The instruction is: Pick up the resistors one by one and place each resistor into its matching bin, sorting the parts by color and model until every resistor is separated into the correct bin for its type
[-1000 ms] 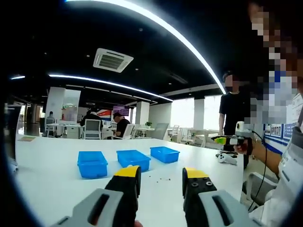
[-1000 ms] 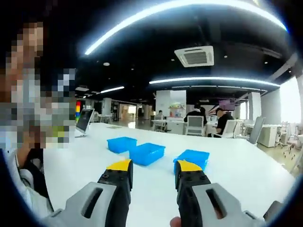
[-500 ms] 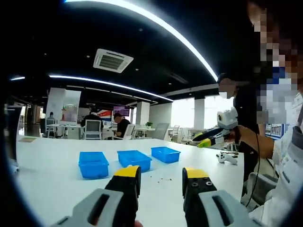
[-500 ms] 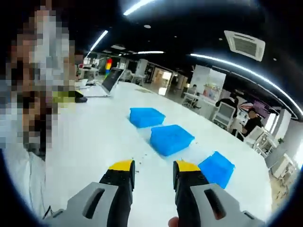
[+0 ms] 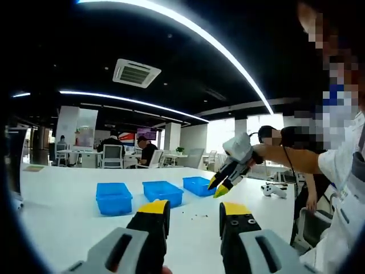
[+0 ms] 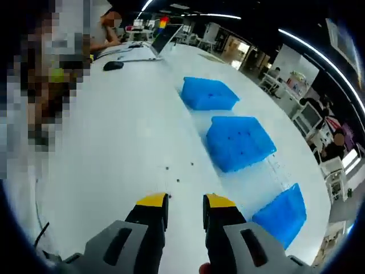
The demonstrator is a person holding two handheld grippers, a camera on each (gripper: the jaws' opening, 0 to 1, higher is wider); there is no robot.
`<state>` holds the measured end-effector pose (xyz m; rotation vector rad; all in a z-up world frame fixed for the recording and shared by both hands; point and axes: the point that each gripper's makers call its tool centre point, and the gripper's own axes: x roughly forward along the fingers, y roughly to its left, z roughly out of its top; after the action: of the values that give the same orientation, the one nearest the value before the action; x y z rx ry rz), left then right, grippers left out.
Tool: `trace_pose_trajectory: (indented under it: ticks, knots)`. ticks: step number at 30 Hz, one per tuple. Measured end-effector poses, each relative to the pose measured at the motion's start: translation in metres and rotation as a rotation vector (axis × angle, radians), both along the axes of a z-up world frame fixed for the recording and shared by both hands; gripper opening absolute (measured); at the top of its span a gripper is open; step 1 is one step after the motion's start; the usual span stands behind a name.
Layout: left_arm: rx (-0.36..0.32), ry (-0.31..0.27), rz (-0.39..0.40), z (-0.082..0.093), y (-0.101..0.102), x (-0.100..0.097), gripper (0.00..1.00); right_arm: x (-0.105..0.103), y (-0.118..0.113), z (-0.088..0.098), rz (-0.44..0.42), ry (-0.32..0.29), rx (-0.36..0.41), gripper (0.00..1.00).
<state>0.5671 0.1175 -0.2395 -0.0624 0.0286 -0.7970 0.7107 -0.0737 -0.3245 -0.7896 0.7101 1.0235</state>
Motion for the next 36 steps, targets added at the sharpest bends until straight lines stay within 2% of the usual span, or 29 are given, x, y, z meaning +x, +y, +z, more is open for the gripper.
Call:
trace_pose_trajectory:
  ticks: [12,24,31,33,34,35,36]
  knots:
    - [0.000,0.006,0.000,-0.003,0.000,0.002,0.36,0.022,0.025,-0.045,0.074,0.142,-0.154,0.20]
    - [-0.001,0.012,0.004,-0.005,0.004,0.003,0.36,0.022,0.035,-0.067,0.118,0.212,-0.208,0.15]
    - [-0.003,0.016,0.001,-0.006,0.004,0.004,0.36,0.019,0.037,-0.065,0.104,0.236,-0.181,0.11]
    - [-0.002,0.016,0.002,-0.006,0.004,0.004,0.36,0.020,0.037,-0.065,0.081,0.254,-0.152,0.11]
    - [-0.002,0.015,0.003,-0.006,0.004,0.004,0.36,0.021,0.036,-0.065,0.080,0.256,-0.147,0.10]
    - [-0.003,0.014,0.004,-0.005,0.004,0.004,0.36,0.024,0.036,-0.065,0.060,0.237,-0.138,0.03]
    - [-0.004,0.013,0.003,-0.004,0.004,0.003,0.36,0.025,0.034,-0.066,0.071,0.237,-0.136,0.03]
